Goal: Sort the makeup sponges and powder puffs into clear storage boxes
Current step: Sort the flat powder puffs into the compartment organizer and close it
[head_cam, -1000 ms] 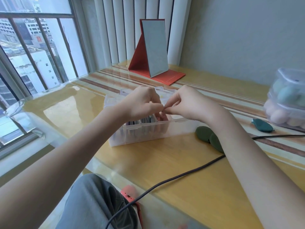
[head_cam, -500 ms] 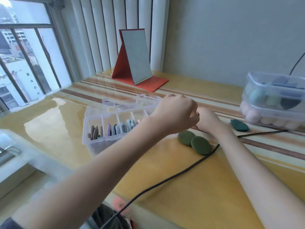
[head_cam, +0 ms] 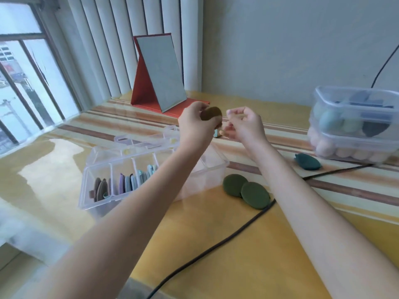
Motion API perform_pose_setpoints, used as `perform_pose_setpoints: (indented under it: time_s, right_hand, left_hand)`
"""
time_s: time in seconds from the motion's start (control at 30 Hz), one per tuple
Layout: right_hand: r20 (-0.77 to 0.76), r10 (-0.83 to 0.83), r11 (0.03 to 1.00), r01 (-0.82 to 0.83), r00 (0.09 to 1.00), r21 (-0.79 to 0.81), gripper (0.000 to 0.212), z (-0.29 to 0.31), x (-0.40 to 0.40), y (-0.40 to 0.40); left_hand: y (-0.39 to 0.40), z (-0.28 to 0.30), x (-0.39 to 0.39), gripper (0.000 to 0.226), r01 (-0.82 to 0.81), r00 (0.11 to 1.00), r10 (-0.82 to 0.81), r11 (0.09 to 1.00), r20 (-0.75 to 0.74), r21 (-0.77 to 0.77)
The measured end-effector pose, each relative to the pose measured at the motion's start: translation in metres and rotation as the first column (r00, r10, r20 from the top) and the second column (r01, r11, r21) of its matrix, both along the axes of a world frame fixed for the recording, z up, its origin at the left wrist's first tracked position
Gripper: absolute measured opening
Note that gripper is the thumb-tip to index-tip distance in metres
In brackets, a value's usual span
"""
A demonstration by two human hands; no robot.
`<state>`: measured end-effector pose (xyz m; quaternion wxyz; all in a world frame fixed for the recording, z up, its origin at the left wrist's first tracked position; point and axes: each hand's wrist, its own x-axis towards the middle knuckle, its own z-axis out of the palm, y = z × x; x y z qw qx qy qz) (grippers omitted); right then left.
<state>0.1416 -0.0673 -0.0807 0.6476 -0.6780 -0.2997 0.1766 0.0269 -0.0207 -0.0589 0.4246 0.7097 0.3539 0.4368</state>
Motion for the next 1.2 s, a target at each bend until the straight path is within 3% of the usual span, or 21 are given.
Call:
perform_pose_setpoints:
  time_s: [0.03,0.1,0.17,0.2,0.3,0.43,0.53,0.67,0.83,0.97,1.07,1.13,1.2]
  right_hand:
    - [0.202,-0.018,0.993,0.041,0.979,-0.108,0.013,-0.005,0.003,0.008]
    - [0.517,0.183,0.914,0.049,0.836,-0.403,0.034,-0.018,0.007,0.024]
    - [0.580,0.393,0.773,0.085,0.714,-0.629,0.041,-0.032,0.007,0.036]
    - [0.592,0.395,0.758,0.116,0.702,-0.642,0.036,-0.036,0.006,0.039]
    - [0.667,0.214,0.838,0.217,0.714,-0.501,0.011,-0.033,0.002,0.041]
    - [0.432,-0.113,0.959,0.213,0.895,-0.189,0.013,-0.003,-0.008,0.023]
    - [0.383,-0.114,0.989,0.142,0.917,-0.047,0.018,0.028,-0.023,0.000]
    - [0.462,0.245,0.961,-0.149,0.852,-0.234,0.016,0.050,-0.067,-0.025]
    - [0.625,0.357,0.923,-0.158,0.695,-0.351,0.026,0.070,-0.099,-0.041]
    - [0.588,0.444,0.863,-0.145,0.676,-0.485,0.027,0.063,-0.106,-0.042]
    - [0.458,0.575,0.761,-0.238,0.678,-0.604,0.017,0.052,-0.106,-0.039]
    - [0.302,0.605,0.726,-0.354,0.737,-0.590,0.012,0.052,-0.095,-0.037]
    - [0.252,0.535,0.782,-0.360,0.806,-0.509,0.009,0.055,-0.083,-0.034]
  left_hand:
    - [0.002,0.000,-0.002,0.015,-0.027,0.995,0.035,0.996,0.098,-0.082]
    - [0.007,-0.003,-0.004,0.017,-0.064,0.980,0.104,0.972,0.170,-0.228]
    - [0.010,-0.005,-0.005,0.015,-0.091,0.980,0.137,0.954,0.143,-0.286]
    - [0.011,-0.006,-0.005,0.017,-0.102,0.978,0.148,0.954,0.148,-0.282]
    - [0.010,-0.003,-0.008,0.033,-0.136,0.964,0.185,0.960,0.192,-0.243]
    - [0.011,0.005,-0.019,0.039,-0.097,0.946,0.189,0.940,0.264,-0.326]
    - [0.020,0.012,-0.041,0.043,-0.051,0.937,0.176,0.922,0.301,-0.383]
    - [0.021,0.006,-0.072,0.044,-0.095,0.974,0.109,0.993,0.201,-0.076]
    - [0.008,-0.003,-0.083,0.035,-0.096,0.992,0.067,0.944,0.103,0.315]
    - [0.001,-0.005,-0.080,0.033,0.002,1.000,-0.010,0.931,0.019,0.365]
    - [0.000,-0.009,-0.080,0.032,0.110,0.985,-0.054,0.929,-0.164,0.354]
    - [0.001,-0.011,-0.081,0.029,0.149,0.960,-0.058,0.933,-0.272,0.327]
    - [0.001,-0.011,-0.082,0.025,0.189,0.943,-0.091,0.939,-0.320,0.289]
